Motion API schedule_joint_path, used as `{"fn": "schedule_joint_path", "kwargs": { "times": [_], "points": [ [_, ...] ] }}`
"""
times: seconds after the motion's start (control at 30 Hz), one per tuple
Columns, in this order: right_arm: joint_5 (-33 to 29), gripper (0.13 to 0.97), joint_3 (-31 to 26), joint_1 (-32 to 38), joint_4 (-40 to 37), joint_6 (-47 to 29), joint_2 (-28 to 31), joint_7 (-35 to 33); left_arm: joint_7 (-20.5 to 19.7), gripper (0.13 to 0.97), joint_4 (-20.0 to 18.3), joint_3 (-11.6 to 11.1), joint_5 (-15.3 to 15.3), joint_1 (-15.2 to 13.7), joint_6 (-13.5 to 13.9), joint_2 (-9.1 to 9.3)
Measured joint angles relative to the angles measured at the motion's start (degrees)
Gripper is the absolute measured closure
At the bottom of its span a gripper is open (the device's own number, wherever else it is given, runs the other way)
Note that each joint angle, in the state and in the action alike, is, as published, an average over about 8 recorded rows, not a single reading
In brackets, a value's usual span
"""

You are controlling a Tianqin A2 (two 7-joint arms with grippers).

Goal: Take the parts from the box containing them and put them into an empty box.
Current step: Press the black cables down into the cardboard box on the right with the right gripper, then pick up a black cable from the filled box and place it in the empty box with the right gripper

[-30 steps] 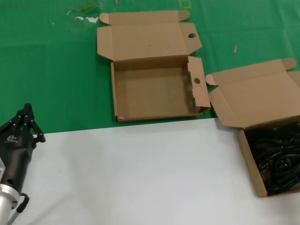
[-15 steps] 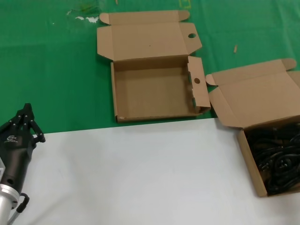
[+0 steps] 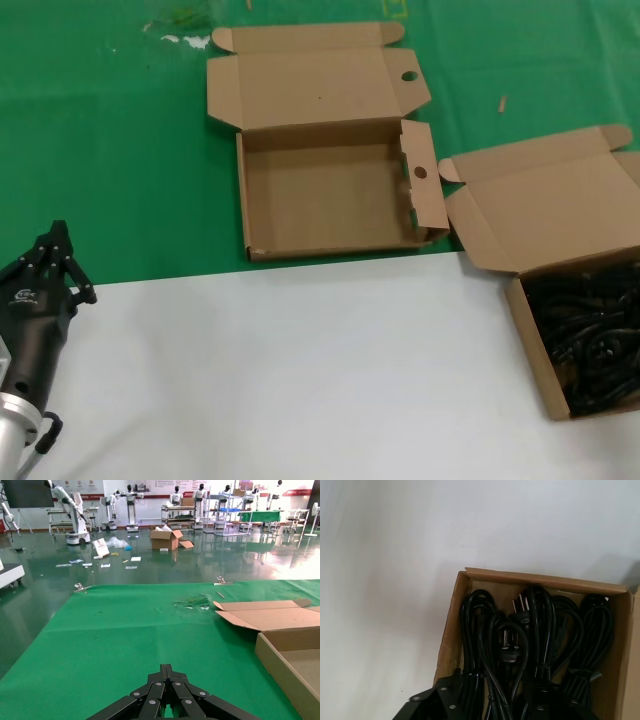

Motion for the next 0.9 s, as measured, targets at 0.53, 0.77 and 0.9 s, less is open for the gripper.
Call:
{"fn": "schedule_joint_path", "kwargs": {
  "times": [0.53,0.77,0.9],
  "points": [
    [-1.26,0.653,1.76,-1.51,-2.92,1.82,-1.80,-2.59,0.00,0.957,0.00,0.00,0.00,0.00,0.00,0.00],
    [-1.47,0.717,2.33,-1.69,-3.65,2.14,-2.52,-2.91,0.00,0.957,0.00,0.00,0.00,0.00,0.00,0.00],
    [-1.62,0.734,2.52,-1.68,-4.22,2.41,-2.95,-3.17,0.00,0.957,0.00,0.00,0.00,0.00,0.00,0.00]
  ]
}}
